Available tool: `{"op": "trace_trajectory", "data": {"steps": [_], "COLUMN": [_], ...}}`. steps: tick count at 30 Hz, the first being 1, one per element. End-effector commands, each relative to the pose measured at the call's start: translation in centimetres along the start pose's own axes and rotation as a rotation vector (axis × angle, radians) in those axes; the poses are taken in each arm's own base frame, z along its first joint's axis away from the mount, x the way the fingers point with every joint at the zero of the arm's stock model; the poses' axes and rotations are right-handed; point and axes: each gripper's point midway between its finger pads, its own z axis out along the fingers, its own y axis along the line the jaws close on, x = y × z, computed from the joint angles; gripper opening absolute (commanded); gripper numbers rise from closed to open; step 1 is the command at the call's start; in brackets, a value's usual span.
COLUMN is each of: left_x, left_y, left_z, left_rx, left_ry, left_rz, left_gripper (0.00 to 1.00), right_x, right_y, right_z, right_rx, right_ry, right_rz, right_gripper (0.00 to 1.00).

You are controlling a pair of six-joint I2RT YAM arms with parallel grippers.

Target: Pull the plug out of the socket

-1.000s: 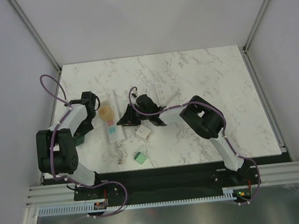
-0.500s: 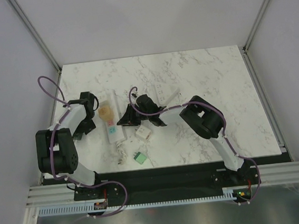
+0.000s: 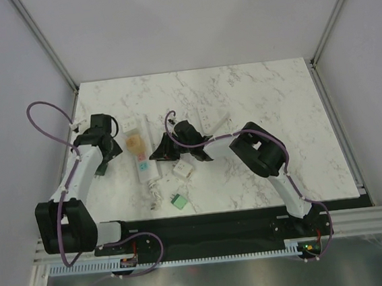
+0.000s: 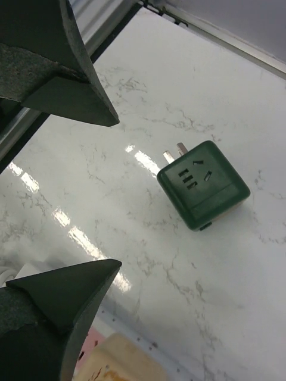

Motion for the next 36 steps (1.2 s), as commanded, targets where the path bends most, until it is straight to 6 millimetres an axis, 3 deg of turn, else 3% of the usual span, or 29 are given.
{"op": "trace_trajectory", "data": {"steps": [1,7,14,20,28,36], "left_x": [-1.5,-1.7,0.0,1.0,-0.2,0.3], "left_y": [-1.9,-3.6,-7.4,-9.2,-10.8,-13.2], "left_z": [-1.5,-3.3,-4.7,-4.4,-5.1,-3.1], "left_rx": [0.166,0.34,0.589,0.651,0.694,0.7], "left_ry": [-0.079,-0.113,-0.071,-0.004,0.021,0.131], "left_rz": [-0.028,0.012,0.118,0.157,0.145,0.195], "left_gripper": [1.0,1.0,1.0,1.0,1.0,1.0], "right_x": [0.9,0.7,0.4,0.4,0.5,0.5], "right_y": [-2.4,-2.2,-1.8,-1.7,-1.4,-1.2], "right_z": [-0.1,-0.3,-0.6,-0.7,-0.5,-0.3], "right_rx": [0.086,0.096,0.099,0.091,0.077,0.066], "right_ry": [0.02,0.016,0.006,0.005,0.016,0.018], "right_rz": [-0.023,-0.03,-0.033,-0.033,-0.032,-0.032], "right_gripper": [0.0,0.0,0.0,0.0,0.0,0.0]}}
